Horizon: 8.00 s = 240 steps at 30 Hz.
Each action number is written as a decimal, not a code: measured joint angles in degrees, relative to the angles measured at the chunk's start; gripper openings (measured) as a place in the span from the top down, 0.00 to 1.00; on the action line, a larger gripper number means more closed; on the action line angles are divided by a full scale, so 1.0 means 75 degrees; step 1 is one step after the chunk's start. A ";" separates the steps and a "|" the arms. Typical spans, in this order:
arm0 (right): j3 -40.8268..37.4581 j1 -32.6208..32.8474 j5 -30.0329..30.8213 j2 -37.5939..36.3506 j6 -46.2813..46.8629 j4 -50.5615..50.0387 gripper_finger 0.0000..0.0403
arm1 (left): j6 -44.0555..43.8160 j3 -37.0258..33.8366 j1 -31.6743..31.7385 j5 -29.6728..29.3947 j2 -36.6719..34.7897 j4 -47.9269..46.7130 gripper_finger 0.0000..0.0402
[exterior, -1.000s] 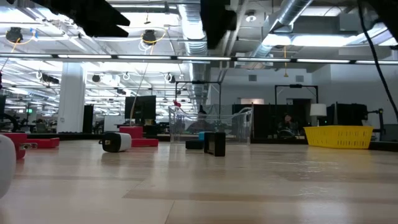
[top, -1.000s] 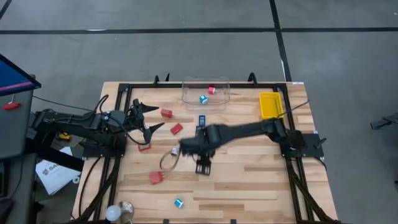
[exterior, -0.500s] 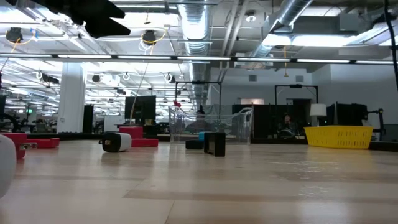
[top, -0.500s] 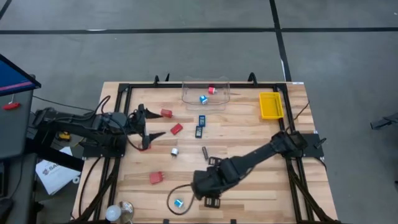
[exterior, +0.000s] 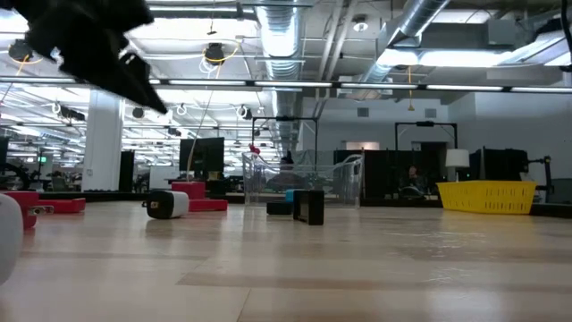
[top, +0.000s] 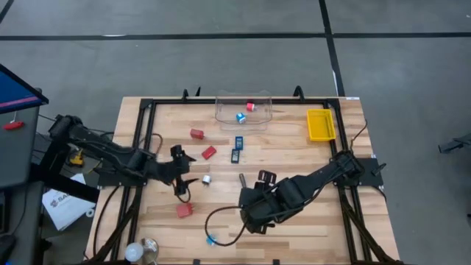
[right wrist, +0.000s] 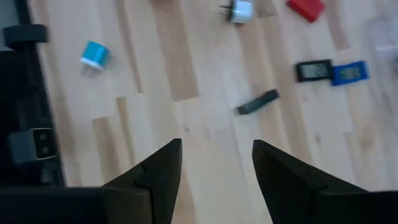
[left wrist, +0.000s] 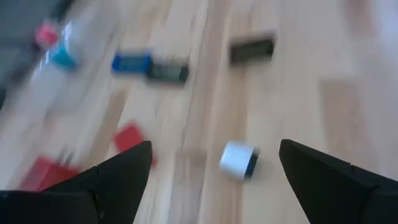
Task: Pick & Place Office items
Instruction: Put the white charger adapter into the transparent bin
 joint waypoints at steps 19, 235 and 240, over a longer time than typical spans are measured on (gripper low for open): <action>-0.0003 -0.0400 0.0389 -0.1015 0.0205 -0.0412 0.53 | -0.4045 0.2901 0.1238 0.1773 0.2664 -0.4067 0.13; -0.2809 -0.0623 0.2997 -0.1925 -0.9061 0.6792 0.38 | -0.1722 0.0115 0.1037 0.3895 0.1416 0.9912 0.60; -0.2806 -0.0664 0.2983 -0.1768 -0.9087 0.6891 0.45 | -0.1713 0.0118 0.1037 0.3898 0.1413 0.9875 0.61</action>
